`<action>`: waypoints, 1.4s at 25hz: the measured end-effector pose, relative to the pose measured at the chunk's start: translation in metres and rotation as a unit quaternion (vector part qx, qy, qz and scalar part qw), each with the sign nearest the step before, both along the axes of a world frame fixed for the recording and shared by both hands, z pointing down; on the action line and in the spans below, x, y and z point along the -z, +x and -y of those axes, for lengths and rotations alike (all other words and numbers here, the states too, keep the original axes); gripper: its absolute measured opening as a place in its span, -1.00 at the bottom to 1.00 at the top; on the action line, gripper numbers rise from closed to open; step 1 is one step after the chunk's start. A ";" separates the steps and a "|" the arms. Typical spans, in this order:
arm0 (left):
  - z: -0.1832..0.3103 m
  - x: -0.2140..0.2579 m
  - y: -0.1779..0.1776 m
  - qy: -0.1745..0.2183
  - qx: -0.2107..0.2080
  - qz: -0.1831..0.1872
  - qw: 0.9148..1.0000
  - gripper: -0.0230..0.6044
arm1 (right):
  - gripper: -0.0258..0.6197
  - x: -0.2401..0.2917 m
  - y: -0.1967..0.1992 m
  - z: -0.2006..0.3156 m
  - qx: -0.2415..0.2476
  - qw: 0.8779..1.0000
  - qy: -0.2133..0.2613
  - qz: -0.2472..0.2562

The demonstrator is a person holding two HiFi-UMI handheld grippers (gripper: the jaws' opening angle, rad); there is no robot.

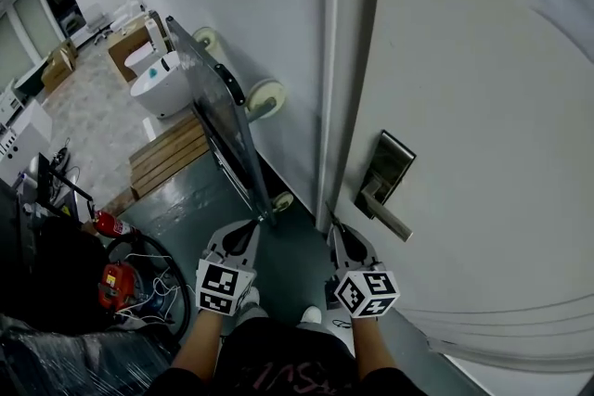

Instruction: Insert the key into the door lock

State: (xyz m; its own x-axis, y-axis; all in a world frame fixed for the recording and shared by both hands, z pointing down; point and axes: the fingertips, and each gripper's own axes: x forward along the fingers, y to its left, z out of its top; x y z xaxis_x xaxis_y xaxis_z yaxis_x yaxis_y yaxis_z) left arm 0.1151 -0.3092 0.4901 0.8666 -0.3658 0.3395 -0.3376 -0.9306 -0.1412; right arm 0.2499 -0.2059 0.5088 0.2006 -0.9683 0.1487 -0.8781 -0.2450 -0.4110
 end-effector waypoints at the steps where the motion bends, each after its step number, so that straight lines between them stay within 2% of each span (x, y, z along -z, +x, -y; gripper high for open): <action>1: 0.000 0.000 0.005 0.001 -0.008 0.000 1.000 -0.88 | -0.67 -0.001 0.002 -0.003 -0.010 1.000 0.003 0.006; 7: -0.003 -0.003 0.042 0.004 -0.085 -0.003 0.996 -0.89 | -0.68 -0.004 0.023 -0.017 -0.083 0.996 0.018 0.035; 11: 0.005 -0.005 0.059 -0.008 -0.125 -0.014 0.992 -0.89 | -0.68 -0.001 0.031 -0.028 -0.136 0.990 0.016 0.033; 16: 0.010 -0.006 0.080 -0.015 -0.187 -0.021 0.982 -0.89 | -0.68 -0.002 0.037 -0.035 -0.208 0.975 0.030 0.070; 20: 0.019 -0.009 0.096 -0.023 -0.228 -0.018 0.973 -0.89 | -0.67 -0.004 0.038 -0.035 -0.250 0.965 0.028 0.073; 27: 0.020 -0.005 0.123 -0.033 -0.306 -0.025 0.951 -0.89 | -0.68 0.006 0.034 -0.041 -0.326 0.944 0.025 0.054; 35: 0.005 -0.002 0.136 -0.038 -0.387 -0.034 0.921 -0.89 | -0.67 0.006 0.019 -0.068 -0.411 0.910 0.030 0.054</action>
State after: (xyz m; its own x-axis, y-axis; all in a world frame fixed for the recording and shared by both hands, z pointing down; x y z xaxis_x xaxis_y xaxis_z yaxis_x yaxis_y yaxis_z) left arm 0.2514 -0.3146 0.4925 0.8774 0.3934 0.2747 0.4260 -0.9021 -0.0689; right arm 0.2689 -0.1383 0.5032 0.8476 -0.5055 0.1616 -0.3627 -0.7741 -0.5189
